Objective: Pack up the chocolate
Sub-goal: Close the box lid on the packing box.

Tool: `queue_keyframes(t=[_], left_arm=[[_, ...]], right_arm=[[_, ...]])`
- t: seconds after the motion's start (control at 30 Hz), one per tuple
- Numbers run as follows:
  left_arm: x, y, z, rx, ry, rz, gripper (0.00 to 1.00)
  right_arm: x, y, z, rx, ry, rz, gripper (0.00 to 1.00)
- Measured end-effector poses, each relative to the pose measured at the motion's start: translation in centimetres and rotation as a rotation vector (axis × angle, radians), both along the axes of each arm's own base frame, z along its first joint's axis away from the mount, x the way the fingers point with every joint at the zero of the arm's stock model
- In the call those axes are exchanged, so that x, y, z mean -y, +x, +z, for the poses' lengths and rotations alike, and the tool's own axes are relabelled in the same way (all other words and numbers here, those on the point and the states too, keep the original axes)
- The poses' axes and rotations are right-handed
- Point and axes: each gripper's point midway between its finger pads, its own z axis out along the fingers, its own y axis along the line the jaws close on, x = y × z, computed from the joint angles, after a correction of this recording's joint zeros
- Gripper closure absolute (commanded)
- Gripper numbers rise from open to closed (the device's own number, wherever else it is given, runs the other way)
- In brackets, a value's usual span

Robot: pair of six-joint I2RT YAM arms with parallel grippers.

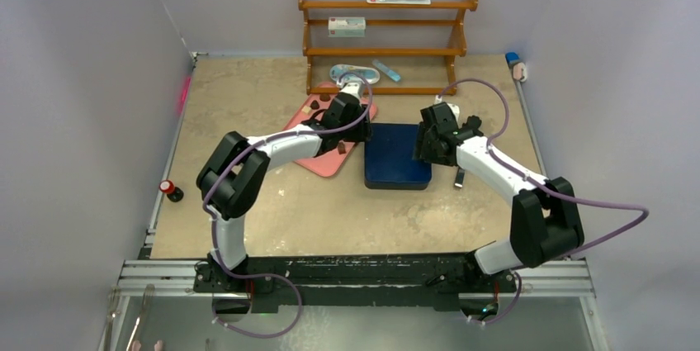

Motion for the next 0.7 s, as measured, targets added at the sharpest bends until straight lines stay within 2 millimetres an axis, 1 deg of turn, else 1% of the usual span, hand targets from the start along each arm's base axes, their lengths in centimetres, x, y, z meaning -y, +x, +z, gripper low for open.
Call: queue_keyframes(t=[0.17, 0.4, 0.7], left_arm=[[0.1, 0.3, 0.1, -0.003, -0.020, 0.000, 0.59], [0.0, 0.1, 0.1, -0.018, -0.034, -0.001, 0.59], [-1.1, -2.0, 0.3, -0.089, -0.030, -0.007, 0.59]], right_arm=[[-0.9, 1.3, 0.0, 0.019, 0.020, 0.026, 0.37], [-1.2, 2.0, 0.1, 0.025, 0.021, 0.042, 0.37], [-1.6, 2.4, 0.1, 0.023, 0.025, 0.061, 0.37]])
